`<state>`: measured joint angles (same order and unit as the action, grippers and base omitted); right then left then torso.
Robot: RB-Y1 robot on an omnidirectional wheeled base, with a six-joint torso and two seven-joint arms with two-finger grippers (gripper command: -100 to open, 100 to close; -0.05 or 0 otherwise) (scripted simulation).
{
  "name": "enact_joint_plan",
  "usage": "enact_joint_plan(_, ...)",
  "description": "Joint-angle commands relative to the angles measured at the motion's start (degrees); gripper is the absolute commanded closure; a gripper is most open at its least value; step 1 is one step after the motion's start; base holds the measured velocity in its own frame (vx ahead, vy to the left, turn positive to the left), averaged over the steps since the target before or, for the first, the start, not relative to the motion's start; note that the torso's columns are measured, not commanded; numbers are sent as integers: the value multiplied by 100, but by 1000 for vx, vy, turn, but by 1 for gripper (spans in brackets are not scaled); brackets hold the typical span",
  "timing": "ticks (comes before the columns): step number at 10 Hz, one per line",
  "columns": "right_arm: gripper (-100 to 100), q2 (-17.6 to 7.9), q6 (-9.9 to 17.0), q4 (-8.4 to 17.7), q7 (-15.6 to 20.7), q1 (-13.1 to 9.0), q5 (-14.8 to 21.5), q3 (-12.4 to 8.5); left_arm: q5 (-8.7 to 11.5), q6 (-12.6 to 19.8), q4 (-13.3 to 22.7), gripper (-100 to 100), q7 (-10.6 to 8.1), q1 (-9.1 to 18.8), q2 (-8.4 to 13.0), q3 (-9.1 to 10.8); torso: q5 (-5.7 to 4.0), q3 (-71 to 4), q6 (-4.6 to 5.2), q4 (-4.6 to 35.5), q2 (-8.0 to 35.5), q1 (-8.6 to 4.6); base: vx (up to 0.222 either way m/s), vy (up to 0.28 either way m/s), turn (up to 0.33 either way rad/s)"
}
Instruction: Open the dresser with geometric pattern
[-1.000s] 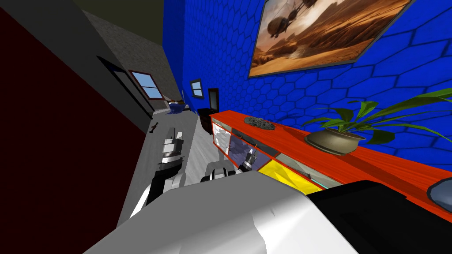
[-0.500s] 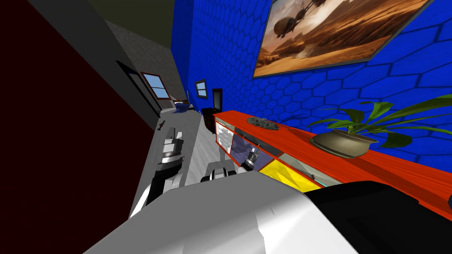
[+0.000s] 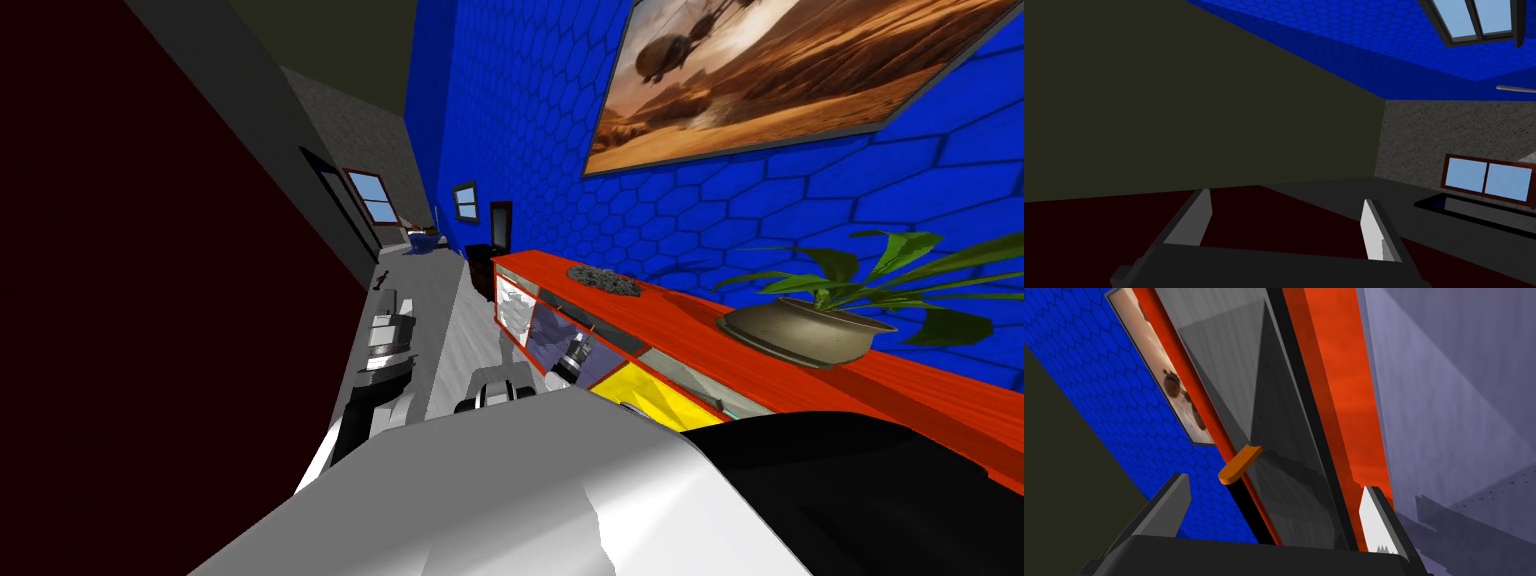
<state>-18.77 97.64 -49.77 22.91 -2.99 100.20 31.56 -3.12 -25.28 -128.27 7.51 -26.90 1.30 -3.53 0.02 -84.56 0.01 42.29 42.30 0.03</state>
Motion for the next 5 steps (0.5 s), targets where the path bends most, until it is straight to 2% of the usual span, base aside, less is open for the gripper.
enact_joint_plan(1,-100,-297,6,117,-35,-201,-478,127,0,0,0,0,0,1,0,0,0,3,-3,2,6,2,-65,48,76)
enact_joint_plan(2,-100,-297,6,117,-35,-201,-574,127,0,0,0,0,0,0,0,0,-2,2,1,0,2,-4,-27,21,-24)
enact_joint_plan(3,-100,-525,38,294,-100,-401,-785,244,0,0,0,0,0,-1,0,1,-4,-6,1,-3,-10,-13,-49,40,160)
enact_joint_plan(5,-100,-525,38,294,-100,-401,-995,244,0,0,0,0,0,0,0,0,-1,-1,0,-1,-2,-3,-38,27,53)
